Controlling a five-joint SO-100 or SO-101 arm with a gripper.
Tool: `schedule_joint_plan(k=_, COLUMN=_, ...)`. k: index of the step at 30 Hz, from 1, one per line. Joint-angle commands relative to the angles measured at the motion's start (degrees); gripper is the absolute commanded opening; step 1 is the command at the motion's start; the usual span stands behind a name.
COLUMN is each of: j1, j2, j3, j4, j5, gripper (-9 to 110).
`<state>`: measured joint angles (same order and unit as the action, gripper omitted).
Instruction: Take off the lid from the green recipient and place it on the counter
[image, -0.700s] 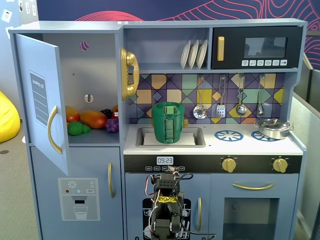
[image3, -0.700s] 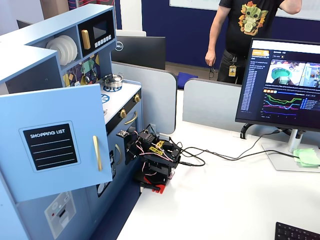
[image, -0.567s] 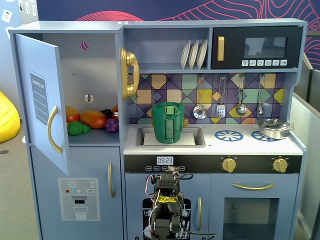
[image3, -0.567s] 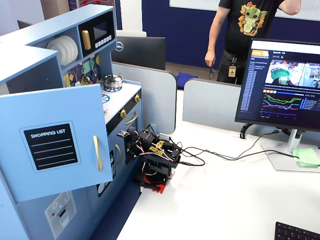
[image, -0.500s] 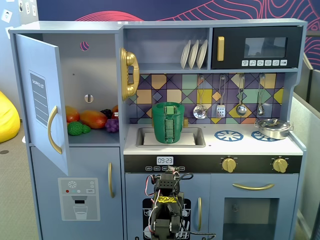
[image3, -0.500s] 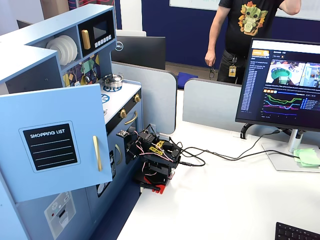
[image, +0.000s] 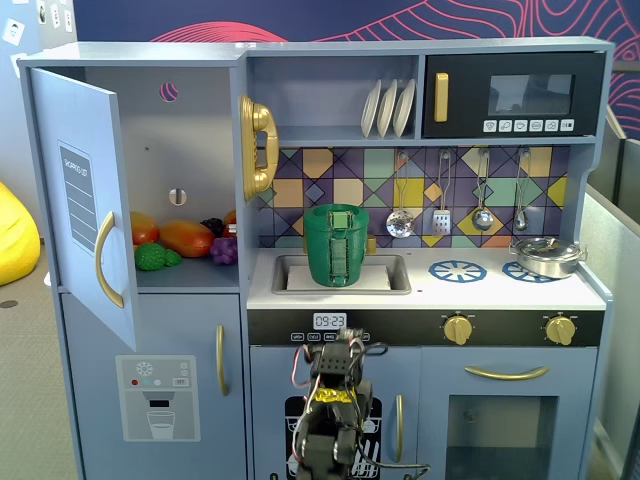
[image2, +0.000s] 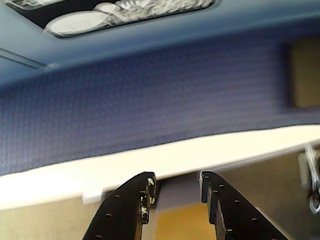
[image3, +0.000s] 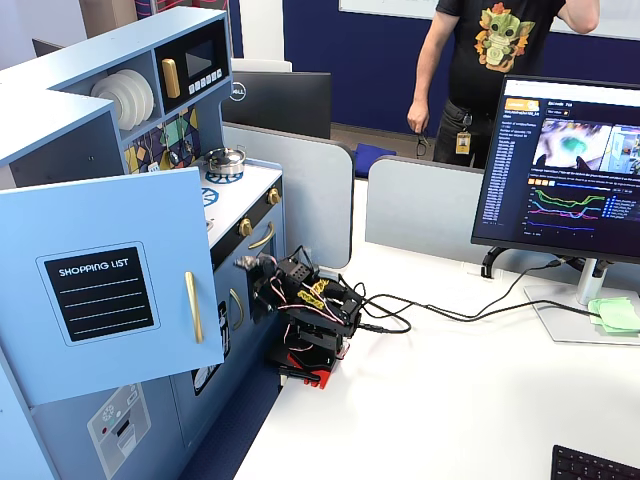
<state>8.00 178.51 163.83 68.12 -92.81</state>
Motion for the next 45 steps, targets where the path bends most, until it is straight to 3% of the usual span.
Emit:
schedule_joint_plan(k=1, j1=0.5, j2=-9.0, j3=-16.5, j4=-22.3, j5=-2.4, gripper=4)
schedule_joint_plan(k=7, j1=0.1, j2=-22.0, j3=-36.3, j4=-37.4, j5=-1.3, gripper=27)
schedule_joint_plan(k=11, j1=-0.7, j2=-26.4, j3=-44.3, j4=-38.8, j5=-1.9, gripper=31)
schedule_joint_plan(k=45, j1=-4.7, j2=-53.6, j3=-68.6, j4=-49.2, j5=-6.9, gripper=28)
